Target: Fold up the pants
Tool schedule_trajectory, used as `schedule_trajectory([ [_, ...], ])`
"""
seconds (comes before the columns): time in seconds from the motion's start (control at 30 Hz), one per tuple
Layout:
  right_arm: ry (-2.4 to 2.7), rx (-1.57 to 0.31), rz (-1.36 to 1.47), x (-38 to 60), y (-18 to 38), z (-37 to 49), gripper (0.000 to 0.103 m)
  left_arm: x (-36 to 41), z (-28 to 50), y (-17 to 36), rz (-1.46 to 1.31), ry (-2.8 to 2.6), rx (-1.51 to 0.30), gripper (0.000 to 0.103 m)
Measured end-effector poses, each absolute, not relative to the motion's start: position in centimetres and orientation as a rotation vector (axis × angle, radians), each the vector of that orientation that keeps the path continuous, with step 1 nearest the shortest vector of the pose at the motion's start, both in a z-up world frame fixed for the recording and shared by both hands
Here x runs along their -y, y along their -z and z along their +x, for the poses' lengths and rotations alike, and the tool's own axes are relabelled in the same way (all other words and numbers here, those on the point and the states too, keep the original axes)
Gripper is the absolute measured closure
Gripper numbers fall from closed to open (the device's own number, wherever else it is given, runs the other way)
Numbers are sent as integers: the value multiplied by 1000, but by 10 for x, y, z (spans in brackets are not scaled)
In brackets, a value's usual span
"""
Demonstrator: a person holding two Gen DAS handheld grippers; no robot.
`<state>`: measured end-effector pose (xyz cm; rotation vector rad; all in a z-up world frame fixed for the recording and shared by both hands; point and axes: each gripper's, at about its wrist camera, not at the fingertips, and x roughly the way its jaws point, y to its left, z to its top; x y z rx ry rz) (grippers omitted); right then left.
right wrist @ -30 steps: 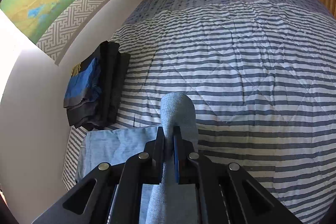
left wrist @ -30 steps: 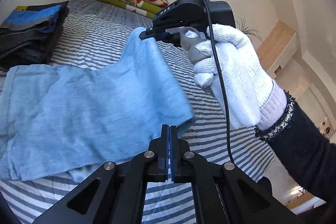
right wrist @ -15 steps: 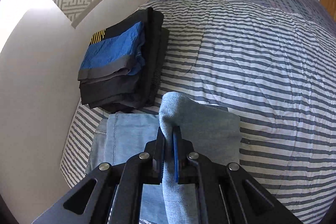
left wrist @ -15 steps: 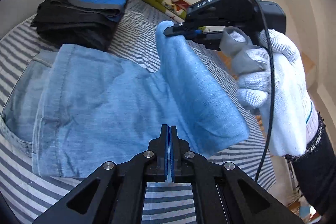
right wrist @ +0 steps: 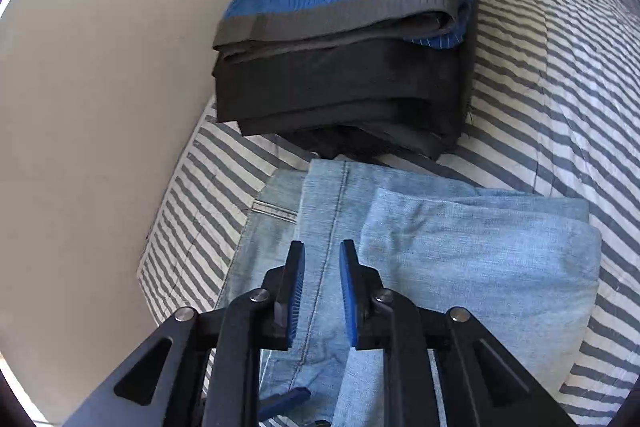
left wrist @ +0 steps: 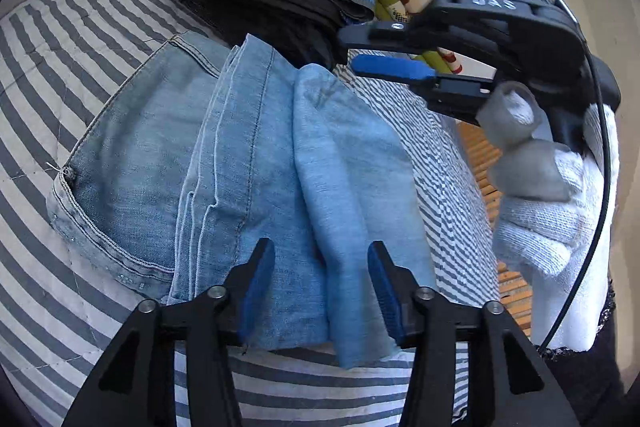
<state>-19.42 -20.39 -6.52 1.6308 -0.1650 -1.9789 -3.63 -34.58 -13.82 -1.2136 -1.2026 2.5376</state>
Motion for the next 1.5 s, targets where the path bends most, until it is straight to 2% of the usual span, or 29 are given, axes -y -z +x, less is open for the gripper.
schedule_trajectory([
  [0.1, 2012, 178, 1560, 178, 40, -186, 80, 338, -38, 134, -1197, -2507, 1193, 48],
  [0.2, 2107, 119, 1485, 139, 23, -161, 77, 316, -48, 133, -1262, -2523, 1066, 46],
  [0.37, 2278, 31, 1489, 57, 45, -110, 76, 295, -57, 144, -1369, -2545, 989, 48],
  [0.4, 2289, 36, 1511, 42, 55, -103, 76, 292, -58, 144, -1376, -2563, 968, 59],
  [0.43, 2297, 42, 1538, 28, 66, -98, 76, 290, -58, 144, -1397, -2582, 942, 78],
  [0.53, 2295, 78, 1606, 0, 96, -82, 76, 285, -62, 143, -1393, -2609, 920, 96],
  [0.6, 2280, 107, 1636, -11, 108, -74, 76, 282, -61, 137, -1373, -2640, 888, 98],
  [0.73, 2272, 124, 1636, -10, 115, -65, 76, 296, -56, 124, -1296, -2676, 863, 99],
  [0.83, 2266, 75, 1605, -3, 107, -59, 76, 314, -46, 110, -1235, -2700, 934, 99],
  [0.97, 2270, 32, 1539, 15, 83, -68, 76, 334, -40, 138, -1295, -2615, 1080, 97],
  [1.03, 2267, 24, 1495, 38, 65, -84, 75, 330, -42, 148, -1328, -2612, 1079, 84],
  [1.1, 2219, -19, 1460, 74, 50, -104, 65, 330, -40, 151, -1319, -2600, 1088, 78],
  [1.3, 2116, -124, 1534, 189, 51, -155, 63, 328, -39, 153, -1324, -2591, 1036, 80],
  [1.47, 2092, -316, 1646, 251, 81, -170, 63, 335, -21, 147, -1332, -2598, 964, 83],
  [1.5, 2094, -371, 1664, 259, 87, -171, 63, 334, -20, 146, -1337, -2606, 941, 87],
])
